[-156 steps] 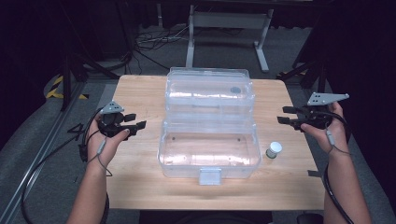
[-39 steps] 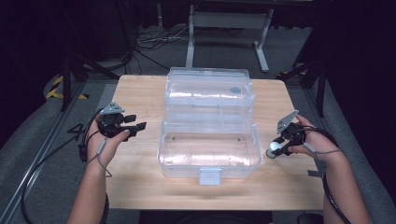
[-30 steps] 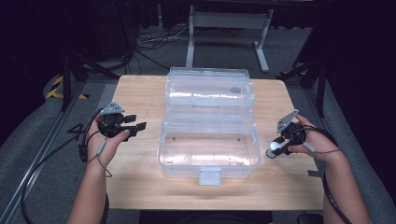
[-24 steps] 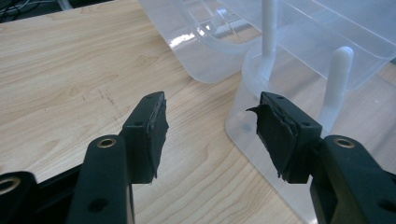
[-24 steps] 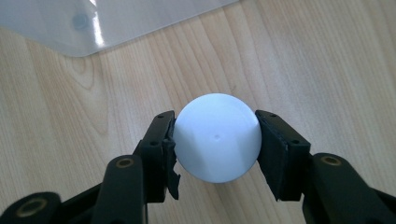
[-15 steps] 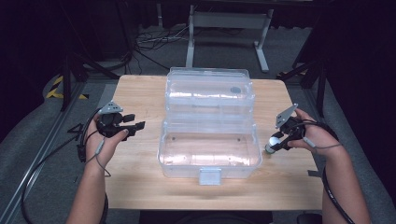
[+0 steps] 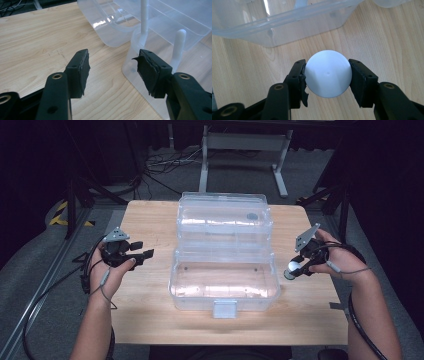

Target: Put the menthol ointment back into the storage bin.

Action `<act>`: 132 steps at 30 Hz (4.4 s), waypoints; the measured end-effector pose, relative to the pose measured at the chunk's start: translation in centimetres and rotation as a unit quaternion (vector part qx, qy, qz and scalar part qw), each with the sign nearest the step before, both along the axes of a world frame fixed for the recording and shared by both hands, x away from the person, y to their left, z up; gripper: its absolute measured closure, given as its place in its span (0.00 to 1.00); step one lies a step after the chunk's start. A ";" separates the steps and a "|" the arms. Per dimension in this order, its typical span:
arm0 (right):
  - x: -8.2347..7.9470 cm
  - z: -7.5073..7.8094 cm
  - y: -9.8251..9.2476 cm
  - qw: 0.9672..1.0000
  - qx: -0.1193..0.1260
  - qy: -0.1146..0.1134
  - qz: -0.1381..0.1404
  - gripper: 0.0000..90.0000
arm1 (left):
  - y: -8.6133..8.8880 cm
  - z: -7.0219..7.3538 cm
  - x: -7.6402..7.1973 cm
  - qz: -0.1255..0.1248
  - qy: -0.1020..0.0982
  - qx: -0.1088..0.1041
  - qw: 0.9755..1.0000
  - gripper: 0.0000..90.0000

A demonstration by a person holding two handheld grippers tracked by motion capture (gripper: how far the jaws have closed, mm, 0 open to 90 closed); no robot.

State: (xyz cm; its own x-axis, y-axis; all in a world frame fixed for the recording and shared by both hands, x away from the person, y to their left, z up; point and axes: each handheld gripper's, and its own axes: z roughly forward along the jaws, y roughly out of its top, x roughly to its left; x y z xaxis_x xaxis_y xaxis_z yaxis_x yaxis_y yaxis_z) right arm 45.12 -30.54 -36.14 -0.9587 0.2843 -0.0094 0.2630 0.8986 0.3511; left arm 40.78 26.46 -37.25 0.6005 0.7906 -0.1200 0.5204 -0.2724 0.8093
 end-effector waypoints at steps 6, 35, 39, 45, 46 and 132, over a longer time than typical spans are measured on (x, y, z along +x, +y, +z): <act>0.0 0.7 0.0 1.000 0.001 -0.003 0.002 0.56 | 0.1 0.0 0.0 0.001 0.000 -0.001 1.000 0.49; -2.2 4.6 2.6 0.999 0.020 0.003 0.031 0.56 | 0.1 0.0 -0.1 0.000 0.002 -0.001 1.000 0.49; -2.6 5.2 3.0 0.999 0.028 0.001 0.037 0.56 | 0.1 0.0 0.0 0.000 0.002 0.000 1.000 0.49; -3.2 5.9 3.8 0.999 0.025 0.003 0.045 0.56 | 0.1 0.1 -0.1 -0.001 0.002 -0.001 1.000 0.49; -3.2 6.0 4.0 0.999 0.026 0.002 0.048 0.56 | 0.1 0.1 -0.1 -0.001 0.002 -0.001 1.000 0.49; -3.5 -0.2 9.6 0.993 -0.017 0.066 0.095 0.56 | 0.2 -0.1 0.0 -0.003 0.007 0.000 1.000 0.49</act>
State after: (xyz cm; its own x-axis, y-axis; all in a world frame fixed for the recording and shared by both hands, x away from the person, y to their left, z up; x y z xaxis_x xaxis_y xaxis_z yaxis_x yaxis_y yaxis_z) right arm 41.58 -20.98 -36.38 -0.9884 0.1000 0.1141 0.1297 0.9473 0.2931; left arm 40.83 26.65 -37.37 0.6029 0.7875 -0.1279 0.5303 -0.2758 0.8017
